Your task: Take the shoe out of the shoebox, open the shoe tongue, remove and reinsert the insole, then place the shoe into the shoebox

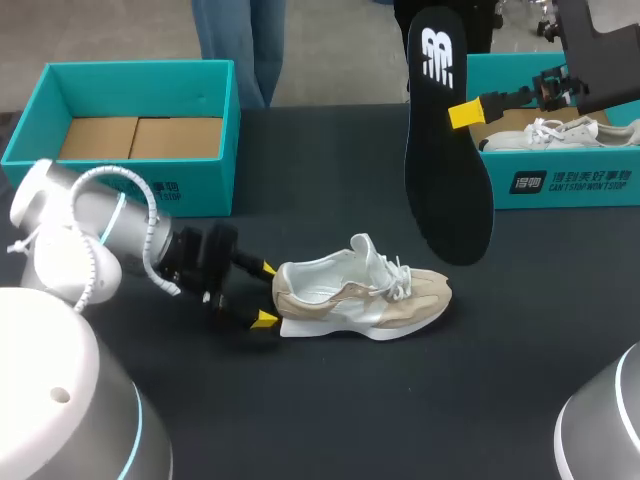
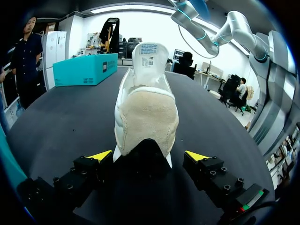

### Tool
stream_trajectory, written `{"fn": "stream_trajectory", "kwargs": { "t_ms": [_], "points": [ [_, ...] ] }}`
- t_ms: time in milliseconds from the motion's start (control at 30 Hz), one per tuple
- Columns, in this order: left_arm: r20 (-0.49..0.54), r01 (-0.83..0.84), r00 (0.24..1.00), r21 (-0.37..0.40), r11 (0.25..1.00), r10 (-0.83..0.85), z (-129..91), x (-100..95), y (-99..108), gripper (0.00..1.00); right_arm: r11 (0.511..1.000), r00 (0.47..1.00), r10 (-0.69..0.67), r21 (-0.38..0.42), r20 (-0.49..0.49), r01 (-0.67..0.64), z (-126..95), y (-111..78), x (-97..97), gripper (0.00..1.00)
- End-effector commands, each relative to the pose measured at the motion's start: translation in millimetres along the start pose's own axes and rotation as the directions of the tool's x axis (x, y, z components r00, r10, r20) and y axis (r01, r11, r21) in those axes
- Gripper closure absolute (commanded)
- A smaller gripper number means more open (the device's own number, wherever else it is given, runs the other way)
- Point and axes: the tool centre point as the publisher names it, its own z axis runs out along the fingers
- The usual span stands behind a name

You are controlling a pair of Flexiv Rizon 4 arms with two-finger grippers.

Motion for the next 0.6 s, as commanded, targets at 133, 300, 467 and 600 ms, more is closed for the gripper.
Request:
{"fn": "stream_trajectory", "kwargs": {
  "t_ms": [133, 300, 467, 600],
  "points": [
    [-0.008, -0.003, 1.000, -0.065, 0.998, 0.003, -11.6, -0.2, -6.1, 0.00, 1.000, 1.000, 0.001, 0.005, 0.000, -0.001, 2.6, 2.6, -1.6, 1.00],
    [-0.008, -0.003, 1.000, -0.065, 0.998, 0.003, -11.6, -0.2, -6.1, 0.00, 1.000, 1.000, 0.001, 0.005, 0.000, -0.001, 2.6, 2.6, -1.6, 1.00],
    [0.000, 0.014, 1.000, -0.214, 0.977, -0.014, -13.9, 1.0, -11.1, 0.00, 1.000, 1.000, 0.001, 0.005, 0.000, -0.001, 2.6, 2.6, -1.6, 1.00],
    [0.017, 0.007, 1.000, -0.321, 0.947, -0.002, -22.6, 2.8, -18.1, 0.00, 1.000, 1.000, 0.001, 0.005, 0.000, -0.001, 2.6, 2.6, -1.6, 1.00]
  ]
}}
